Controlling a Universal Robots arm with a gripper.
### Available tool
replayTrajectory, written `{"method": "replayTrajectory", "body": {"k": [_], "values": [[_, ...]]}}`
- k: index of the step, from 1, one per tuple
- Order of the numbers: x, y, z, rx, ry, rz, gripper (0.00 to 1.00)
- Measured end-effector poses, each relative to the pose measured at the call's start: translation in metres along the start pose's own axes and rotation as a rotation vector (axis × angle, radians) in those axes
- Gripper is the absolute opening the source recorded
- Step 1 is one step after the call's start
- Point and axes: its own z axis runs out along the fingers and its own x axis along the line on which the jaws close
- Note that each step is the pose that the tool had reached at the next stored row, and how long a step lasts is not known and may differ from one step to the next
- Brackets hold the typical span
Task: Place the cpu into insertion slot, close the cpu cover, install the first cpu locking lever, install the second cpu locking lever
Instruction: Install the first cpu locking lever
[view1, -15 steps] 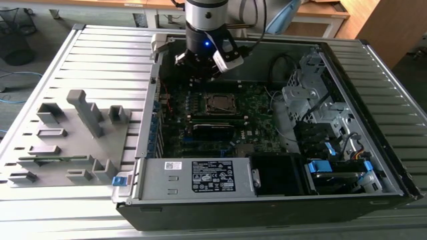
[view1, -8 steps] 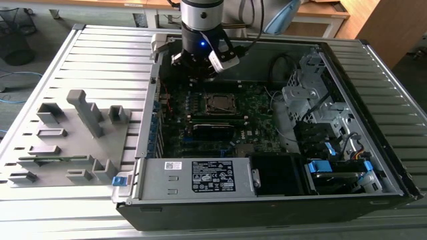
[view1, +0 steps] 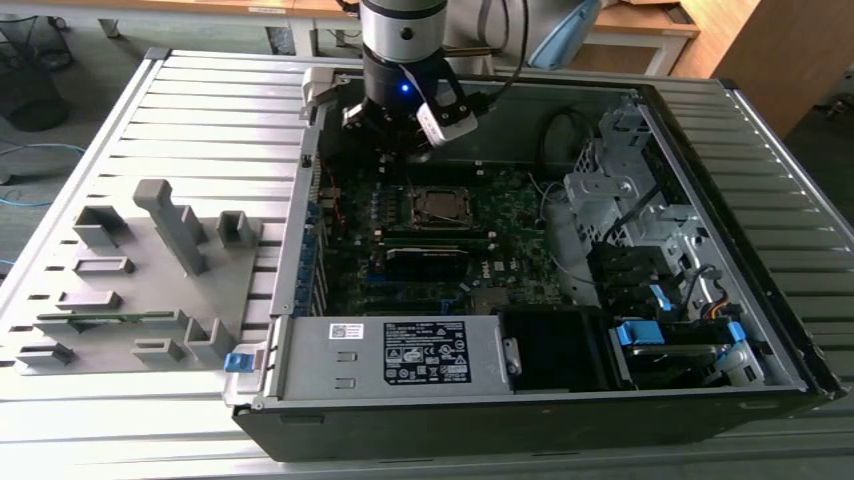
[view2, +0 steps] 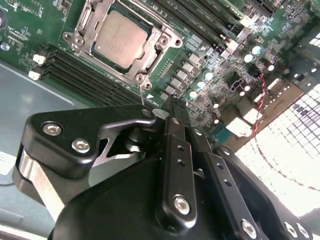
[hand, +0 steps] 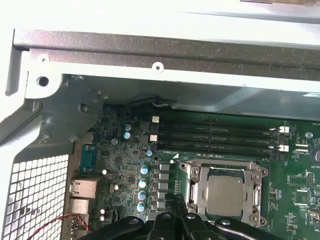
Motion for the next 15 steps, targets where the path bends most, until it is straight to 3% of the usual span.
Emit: {"method": "replayTrajectory", "body": {"k": [8,13,15], "values": [[0.0068,0.0002,0.0019,-0.0012,0.0,0.0,0.11],[0.0075,0.0002,0.0022,-0.0144,-0.0009,0.0,0.11],[0.0076,0.0002,0.0021,-0.0158,-0.001,0.0,0.11]]}}
